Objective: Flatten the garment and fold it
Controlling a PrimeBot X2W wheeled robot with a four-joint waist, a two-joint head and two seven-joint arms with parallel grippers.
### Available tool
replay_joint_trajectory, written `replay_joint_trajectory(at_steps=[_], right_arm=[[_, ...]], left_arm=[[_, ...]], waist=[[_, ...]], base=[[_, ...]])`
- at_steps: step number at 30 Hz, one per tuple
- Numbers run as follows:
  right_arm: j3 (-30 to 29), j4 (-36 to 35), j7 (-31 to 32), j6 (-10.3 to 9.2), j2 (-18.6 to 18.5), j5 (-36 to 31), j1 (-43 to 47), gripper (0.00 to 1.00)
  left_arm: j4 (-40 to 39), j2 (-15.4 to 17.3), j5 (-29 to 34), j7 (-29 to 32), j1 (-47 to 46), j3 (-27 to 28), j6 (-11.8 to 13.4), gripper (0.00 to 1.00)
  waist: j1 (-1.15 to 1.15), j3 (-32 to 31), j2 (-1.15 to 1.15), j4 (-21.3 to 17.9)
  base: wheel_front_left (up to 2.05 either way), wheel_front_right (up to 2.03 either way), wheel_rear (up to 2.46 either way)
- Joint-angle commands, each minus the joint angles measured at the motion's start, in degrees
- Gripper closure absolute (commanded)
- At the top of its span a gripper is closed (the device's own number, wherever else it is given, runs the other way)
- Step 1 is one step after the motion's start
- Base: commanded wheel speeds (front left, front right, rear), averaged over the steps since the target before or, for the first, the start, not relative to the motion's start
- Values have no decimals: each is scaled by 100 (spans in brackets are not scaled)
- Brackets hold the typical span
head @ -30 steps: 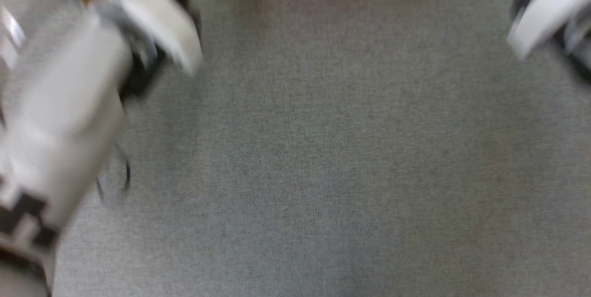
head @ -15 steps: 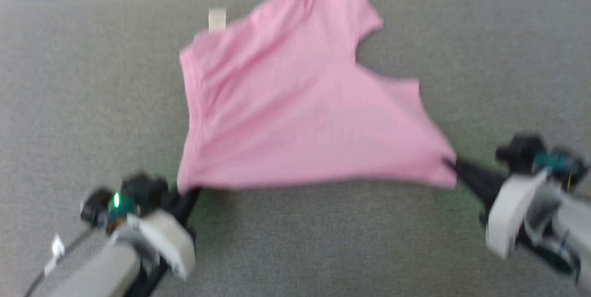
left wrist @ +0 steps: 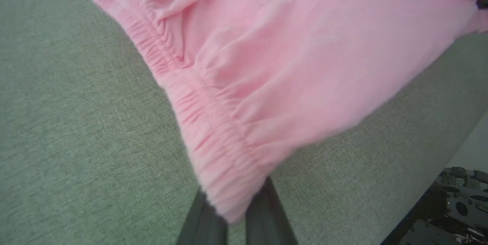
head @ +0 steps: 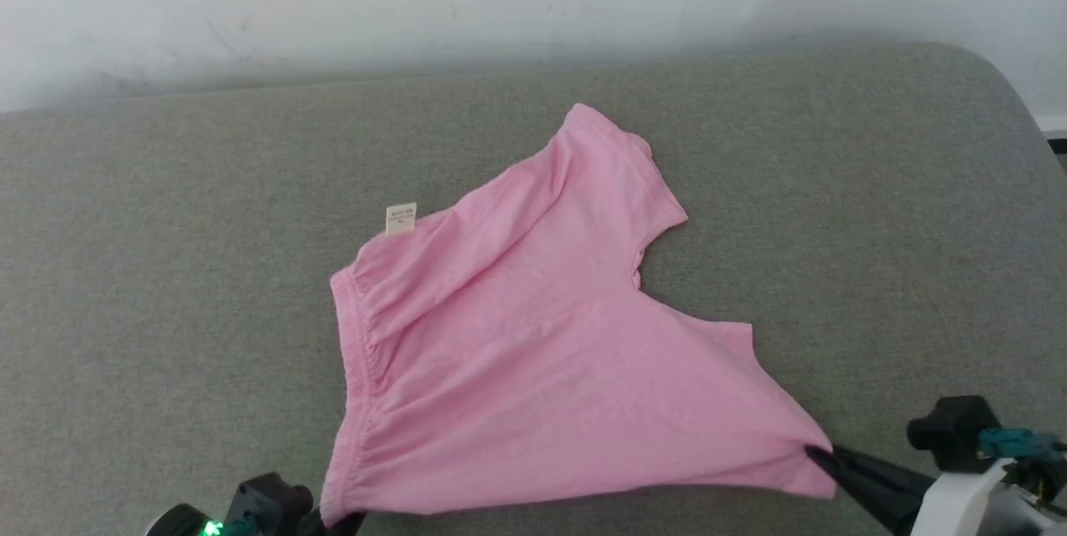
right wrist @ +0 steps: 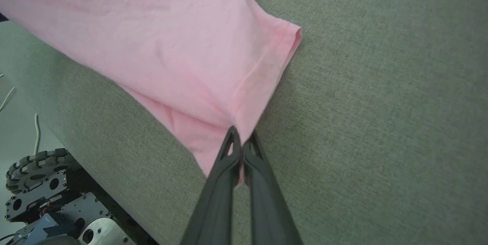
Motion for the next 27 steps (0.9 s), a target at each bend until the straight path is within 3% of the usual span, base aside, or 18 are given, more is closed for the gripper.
replay_joint_trajectory(at_steps=[1,5,11,18,27], right_arm=[[-194,-82,37,-12,6,-67,111,100],[-919,-298,188,-12,241,-274,200,100],[-1460,-324,593,-12,632,-553,-479,100],[-1260,187,1097,-12,948,-621,-2115,100],[-536,1735,1602,-12,1526,-640,-4472,100]], left_arm=[[-78,71,-30,27,78,9,69,100],[-241,106,185,44,-157,23,104,100],[-127,-232,284,47,-947,162,-128,100],[389,-394,194,49,-1765,447,-412,100],[1167,-786,242,-68,-2771,606,-734,100]], waist=[[2,-7,0,52],[2,49,0,160],[2,308,0,262],[2,931,0,382],[2,1896,0,652]], base=[[0,0,0],[0,0,0],[0,0,0],[0,0,0],[0,0,0]])
